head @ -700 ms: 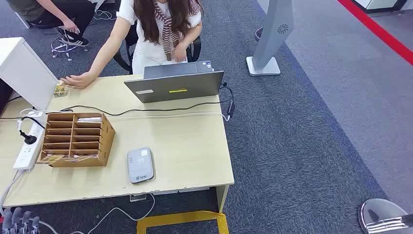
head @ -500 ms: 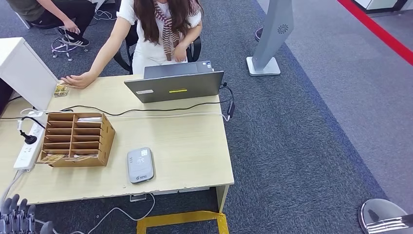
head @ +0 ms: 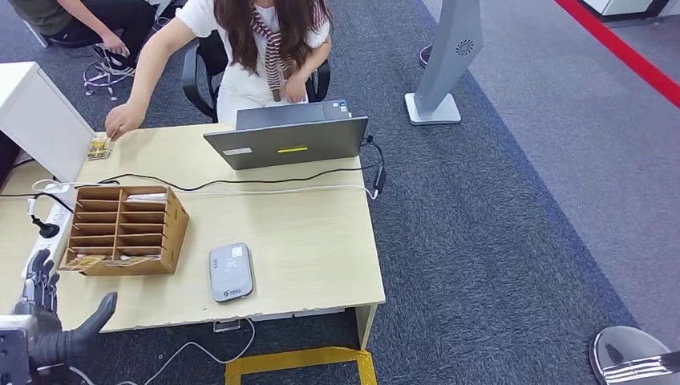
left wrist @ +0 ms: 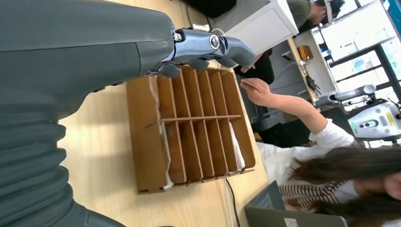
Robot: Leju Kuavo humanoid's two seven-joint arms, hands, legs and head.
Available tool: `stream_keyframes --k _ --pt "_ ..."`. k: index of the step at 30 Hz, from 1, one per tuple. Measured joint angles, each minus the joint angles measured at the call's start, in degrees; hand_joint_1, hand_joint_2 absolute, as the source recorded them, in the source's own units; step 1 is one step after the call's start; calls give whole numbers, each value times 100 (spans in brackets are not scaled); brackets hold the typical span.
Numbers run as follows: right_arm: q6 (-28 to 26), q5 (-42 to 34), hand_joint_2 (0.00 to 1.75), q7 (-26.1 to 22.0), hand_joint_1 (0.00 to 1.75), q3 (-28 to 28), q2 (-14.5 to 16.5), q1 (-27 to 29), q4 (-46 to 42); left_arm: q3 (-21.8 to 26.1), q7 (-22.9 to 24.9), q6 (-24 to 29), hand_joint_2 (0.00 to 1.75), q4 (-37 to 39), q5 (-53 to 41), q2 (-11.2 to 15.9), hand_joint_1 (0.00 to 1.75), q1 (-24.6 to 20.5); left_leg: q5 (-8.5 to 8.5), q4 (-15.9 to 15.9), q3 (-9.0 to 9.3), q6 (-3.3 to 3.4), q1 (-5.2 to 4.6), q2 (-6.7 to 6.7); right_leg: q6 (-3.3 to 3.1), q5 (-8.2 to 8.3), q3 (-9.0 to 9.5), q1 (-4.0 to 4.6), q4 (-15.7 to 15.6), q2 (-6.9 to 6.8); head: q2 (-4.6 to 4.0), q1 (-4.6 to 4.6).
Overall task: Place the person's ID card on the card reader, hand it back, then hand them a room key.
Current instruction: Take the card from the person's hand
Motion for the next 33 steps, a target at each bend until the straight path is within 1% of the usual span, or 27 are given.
stream_keyframes --k 17,33 --pt "119 155 175 157 0 172 38 -64 9 -938 1016 1075 175 1211 -2382 608 0 -1794 9 1 0 -4 0 1 -7 6 -2 0 2 1 0 0" --pt "217 331 175 282 0 327 81 -119 38 -1710 2061 2040 175 2534 -4635 1282 0 -3480 13 2 0 -7 2 1 -12 10 -4 3 7 3 0 1"
